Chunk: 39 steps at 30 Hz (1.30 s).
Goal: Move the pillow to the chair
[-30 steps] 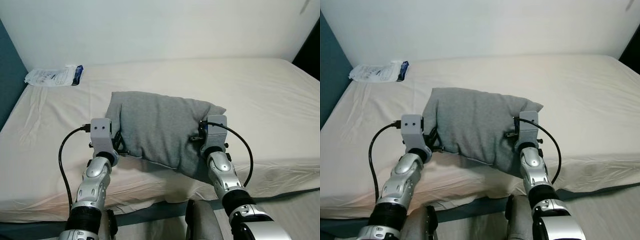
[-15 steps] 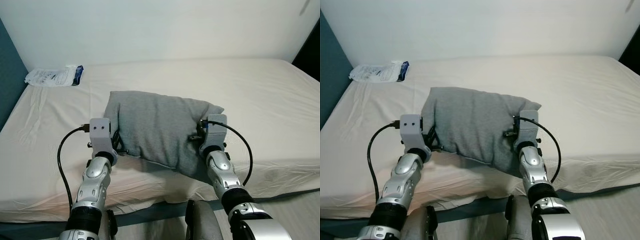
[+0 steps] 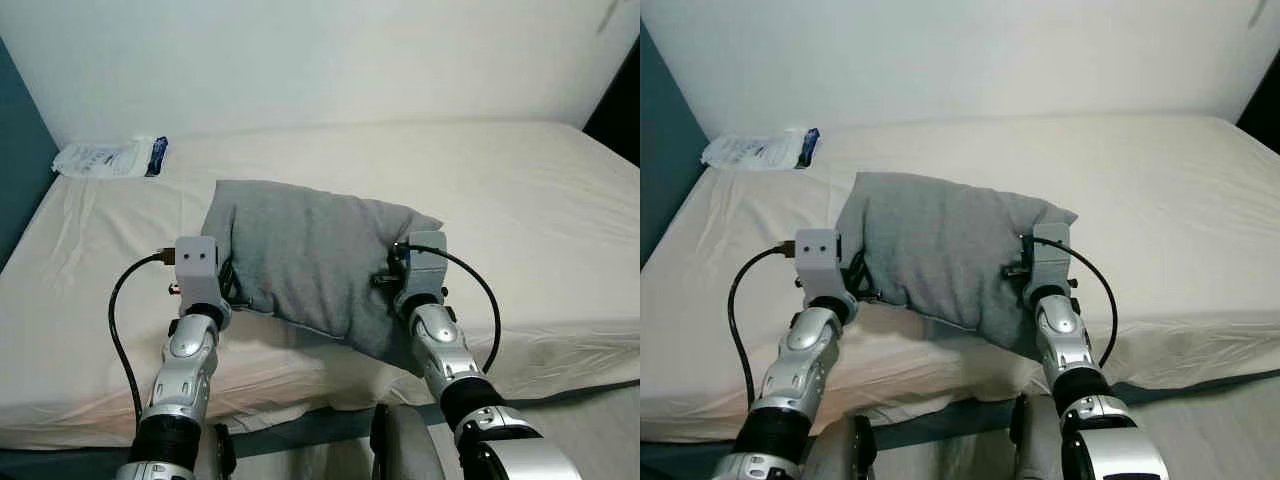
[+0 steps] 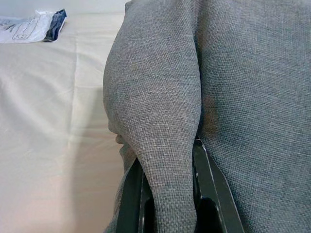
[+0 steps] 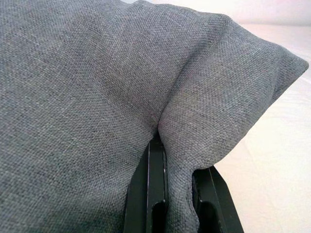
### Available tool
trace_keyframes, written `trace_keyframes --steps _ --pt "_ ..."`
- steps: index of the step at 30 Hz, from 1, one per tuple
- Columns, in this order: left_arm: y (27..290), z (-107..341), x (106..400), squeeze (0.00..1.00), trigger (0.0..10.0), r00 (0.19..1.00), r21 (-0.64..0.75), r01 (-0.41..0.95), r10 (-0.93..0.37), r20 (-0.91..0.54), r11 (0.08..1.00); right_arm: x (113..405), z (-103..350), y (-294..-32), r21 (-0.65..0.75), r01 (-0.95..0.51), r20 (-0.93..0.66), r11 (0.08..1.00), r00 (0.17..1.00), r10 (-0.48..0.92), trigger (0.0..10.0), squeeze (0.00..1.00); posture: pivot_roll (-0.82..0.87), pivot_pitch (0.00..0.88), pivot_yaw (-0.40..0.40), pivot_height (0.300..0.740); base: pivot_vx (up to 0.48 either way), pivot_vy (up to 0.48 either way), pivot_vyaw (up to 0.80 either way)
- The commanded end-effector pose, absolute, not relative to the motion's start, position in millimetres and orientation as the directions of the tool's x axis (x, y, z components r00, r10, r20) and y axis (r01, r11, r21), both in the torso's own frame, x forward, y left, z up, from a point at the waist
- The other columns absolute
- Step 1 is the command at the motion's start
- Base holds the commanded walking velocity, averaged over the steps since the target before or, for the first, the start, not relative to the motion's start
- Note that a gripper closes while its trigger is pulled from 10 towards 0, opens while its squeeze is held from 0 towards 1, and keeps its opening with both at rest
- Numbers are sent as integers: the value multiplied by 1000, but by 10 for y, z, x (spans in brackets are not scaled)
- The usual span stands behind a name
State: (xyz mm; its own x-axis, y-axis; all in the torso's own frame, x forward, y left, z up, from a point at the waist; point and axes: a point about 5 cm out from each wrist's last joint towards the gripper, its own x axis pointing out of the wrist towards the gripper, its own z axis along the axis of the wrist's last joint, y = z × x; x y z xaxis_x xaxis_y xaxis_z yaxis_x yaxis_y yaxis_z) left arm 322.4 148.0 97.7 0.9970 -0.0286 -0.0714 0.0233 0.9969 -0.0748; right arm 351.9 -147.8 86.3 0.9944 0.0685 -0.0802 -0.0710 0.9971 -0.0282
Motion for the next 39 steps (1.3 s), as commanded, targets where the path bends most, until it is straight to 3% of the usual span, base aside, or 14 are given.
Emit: trace_keyframes --steps 1,12,39 --pt "1348 1074 3227 0 10000 997 -50 77 -77 -12 996 3552 930 -1337 -50 -139 -51 989 989 136 10000 0 10 0 -65 602 0 0 0" --pt "1290 1053 3230 0 10000 996 -32 89 -90 -18 995 3530 841 -1265 -106 -187 -110 977 978 176 10000 0 7 0 -64 612 0 0 0" --pt "1330 1082 3245 0 10000 998 -28 61 -60 10 998 3542 833 -1267 -90 -197 -119 976 975 186 10000 0 2 0 -76 612 0 0 0"
